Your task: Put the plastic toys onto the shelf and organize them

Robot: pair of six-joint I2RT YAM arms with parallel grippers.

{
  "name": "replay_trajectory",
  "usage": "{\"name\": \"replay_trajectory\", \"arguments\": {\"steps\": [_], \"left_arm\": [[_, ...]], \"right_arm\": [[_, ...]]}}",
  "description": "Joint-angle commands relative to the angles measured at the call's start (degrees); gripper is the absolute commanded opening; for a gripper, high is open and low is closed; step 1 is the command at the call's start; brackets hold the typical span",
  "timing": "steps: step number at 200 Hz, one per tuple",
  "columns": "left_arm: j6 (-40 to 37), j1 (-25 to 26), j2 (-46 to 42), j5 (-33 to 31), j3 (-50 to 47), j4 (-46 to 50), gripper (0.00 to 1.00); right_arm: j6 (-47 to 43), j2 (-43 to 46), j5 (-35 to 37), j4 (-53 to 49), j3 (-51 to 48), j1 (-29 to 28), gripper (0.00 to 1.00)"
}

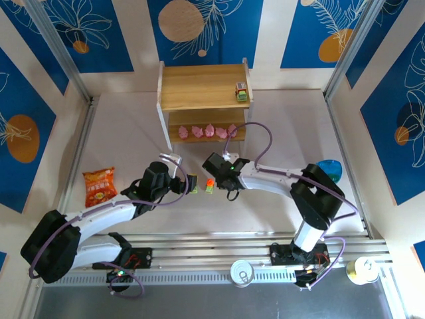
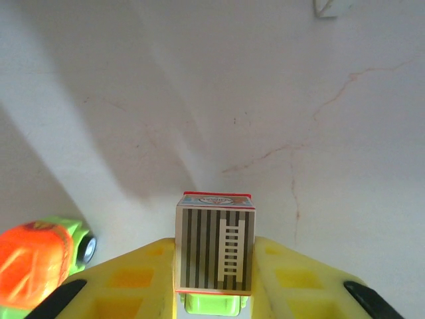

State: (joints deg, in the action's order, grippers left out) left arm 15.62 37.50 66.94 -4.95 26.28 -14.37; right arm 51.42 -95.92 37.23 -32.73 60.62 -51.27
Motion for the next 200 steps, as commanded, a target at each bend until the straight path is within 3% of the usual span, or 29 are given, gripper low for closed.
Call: {"name": "replay_trajectory", "arguments": {"steps": [1, 98, 154, 200], "left_arm": [[0.3, -0.7, 0.4, 1.6, -0.2, -2.0, 1.0], [-1.0, -0.1, 0.5, 3.9, -0.2, -3.2, 1.0], [-4.0, 3.9, 1.6, 4.8, 1.1, -3.6, 1.0], [-7.1, 7.8, 1.1, 0.7, 1.9, -2.6, 1.0]], "right_arm": [[-1.6, 5.4, 2.1, -4.3, 1.6, -1.1, 0.27], [-7.2, 17.7, 4.4, -19.6, 11.8, -5.9, 0.26], [-10.7, 19.6, 5.6, -24.9, 20.7, -7.1, 0.26], [-14.4, 18.7, 7.2, -27.9, 28.8, -7.3, 0.26]]}}
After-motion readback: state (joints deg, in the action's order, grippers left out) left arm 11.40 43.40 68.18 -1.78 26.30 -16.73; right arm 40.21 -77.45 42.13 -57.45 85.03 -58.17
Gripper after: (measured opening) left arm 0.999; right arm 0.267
